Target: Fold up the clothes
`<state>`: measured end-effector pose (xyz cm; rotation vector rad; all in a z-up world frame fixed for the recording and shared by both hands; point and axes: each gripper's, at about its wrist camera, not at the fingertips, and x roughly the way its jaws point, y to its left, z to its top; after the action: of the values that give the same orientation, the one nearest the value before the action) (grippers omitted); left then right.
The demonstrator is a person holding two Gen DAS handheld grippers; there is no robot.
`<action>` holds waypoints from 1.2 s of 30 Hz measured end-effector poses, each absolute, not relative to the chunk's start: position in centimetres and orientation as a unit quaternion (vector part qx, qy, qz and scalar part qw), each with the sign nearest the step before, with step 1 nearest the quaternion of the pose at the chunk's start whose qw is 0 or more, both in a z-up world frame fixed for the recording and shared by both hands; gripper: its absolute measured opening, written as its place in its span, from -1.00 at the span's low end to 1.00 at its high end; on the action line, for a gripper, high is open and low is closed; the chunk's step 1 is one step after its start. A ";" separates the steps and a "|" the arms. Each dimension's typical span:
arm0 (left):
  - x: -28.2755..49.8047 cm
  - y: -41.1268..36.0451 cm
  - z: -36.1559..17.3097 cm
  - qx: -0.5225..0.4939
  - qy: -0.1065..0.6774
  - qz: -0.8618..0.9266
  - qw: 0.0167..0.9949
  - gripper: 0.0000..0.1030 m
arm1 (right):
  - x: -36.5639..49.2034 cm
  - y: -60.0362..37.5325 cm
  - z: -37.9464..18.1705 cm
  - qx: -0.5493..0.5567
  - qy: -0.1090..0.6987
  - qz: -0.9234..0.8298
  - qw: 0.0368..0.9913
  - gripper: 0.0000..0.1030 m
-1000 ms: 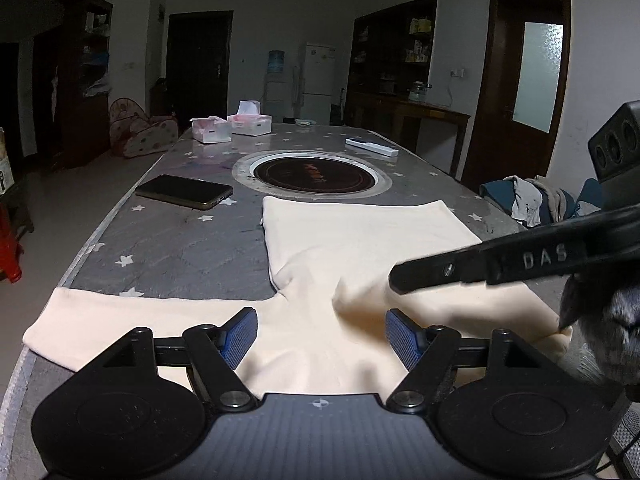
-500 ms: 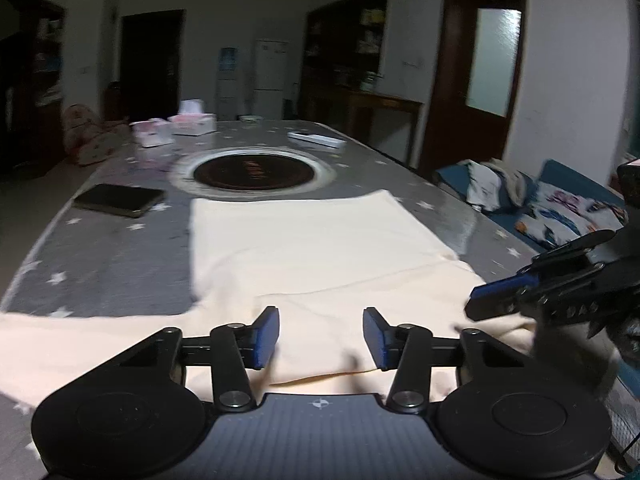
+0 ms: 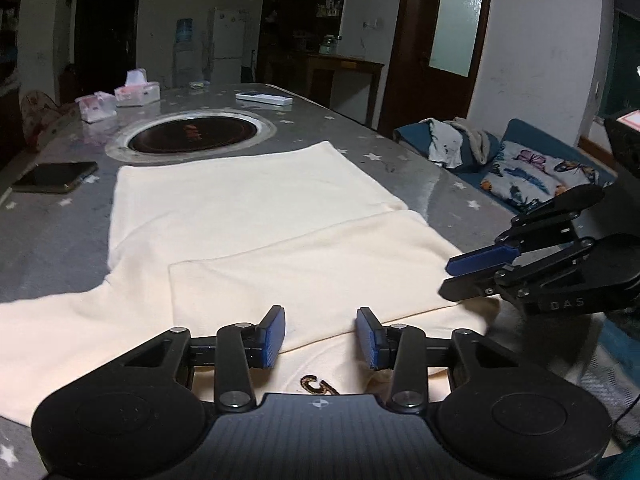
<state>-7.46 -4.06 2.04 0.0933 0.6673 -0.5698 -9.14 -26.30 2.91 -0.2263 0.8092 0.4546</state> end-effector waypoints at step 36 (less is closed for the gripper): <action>-6.8 11.3 4.3 -0.029 0.297 0.025 0.954 -0.18 | -3.7 -15.8 3.2 -0.129 0.338 0.320 0.876 -0.58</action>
<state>-6.76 11.29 4.32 -0.0591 0.6029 0.0507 -3.69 -15.81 3.17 -0.2697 0.7063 0.6674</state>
